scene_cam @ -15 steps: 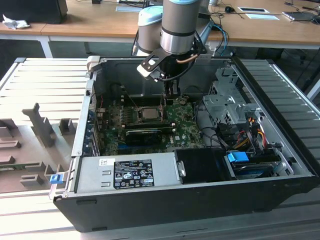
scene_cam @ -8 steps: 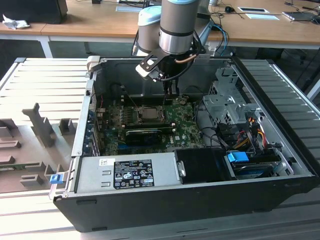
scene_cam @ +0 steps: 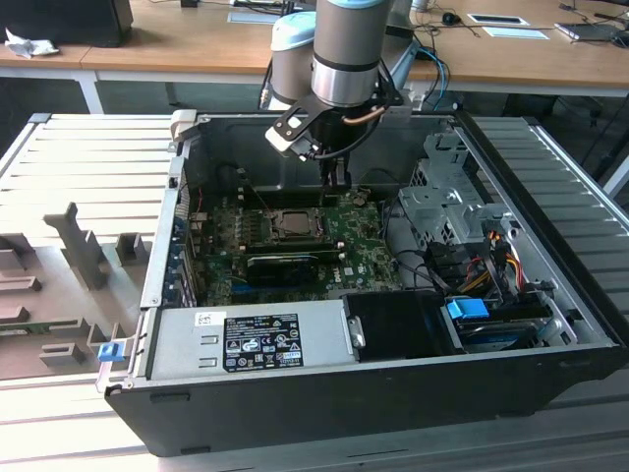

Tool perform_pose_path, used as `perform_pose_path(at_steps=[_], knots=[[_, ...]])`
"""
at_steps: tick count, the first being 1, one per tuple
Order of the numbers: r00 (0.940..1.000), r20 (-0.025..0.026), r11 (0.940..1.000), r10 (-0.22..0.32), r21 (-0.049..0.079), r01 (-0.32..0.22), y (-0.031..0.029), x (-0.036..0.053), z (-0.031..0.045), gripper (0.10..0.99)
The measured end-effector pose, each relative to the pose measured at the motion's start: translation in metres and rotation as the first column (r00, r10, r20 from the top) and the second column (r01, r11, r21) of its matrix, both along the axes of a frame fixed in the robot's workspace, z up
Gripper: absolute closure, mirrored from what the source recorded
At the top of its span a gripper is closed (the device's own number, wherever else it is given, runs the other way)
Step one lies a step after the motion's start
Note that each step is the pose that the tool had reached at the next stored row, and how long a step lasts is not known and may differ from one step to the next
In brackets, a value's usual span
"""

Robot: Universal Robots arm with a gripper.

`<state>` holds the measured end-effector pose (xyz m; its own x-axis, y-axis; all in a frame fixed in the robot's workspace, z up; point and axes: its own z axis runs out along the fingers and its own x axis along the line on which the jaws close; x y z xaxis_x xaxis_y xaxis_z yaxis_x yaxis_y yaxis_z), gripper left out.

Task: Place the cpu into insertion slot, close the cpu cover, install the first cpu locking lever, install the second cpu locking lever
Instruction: 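Close the cpu cover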

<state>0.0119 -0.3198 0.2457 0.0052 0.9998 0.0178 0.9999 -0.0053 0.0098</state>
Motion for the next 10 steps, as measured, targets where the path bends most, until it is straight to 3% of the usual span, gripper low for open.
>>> perform_pose_path(at_steps=[10], knots=[[1.0, 0.0, 1.0, 0.0, 0.0, 0.0, 0.0, -0.0021, 0.0, 0.98]])
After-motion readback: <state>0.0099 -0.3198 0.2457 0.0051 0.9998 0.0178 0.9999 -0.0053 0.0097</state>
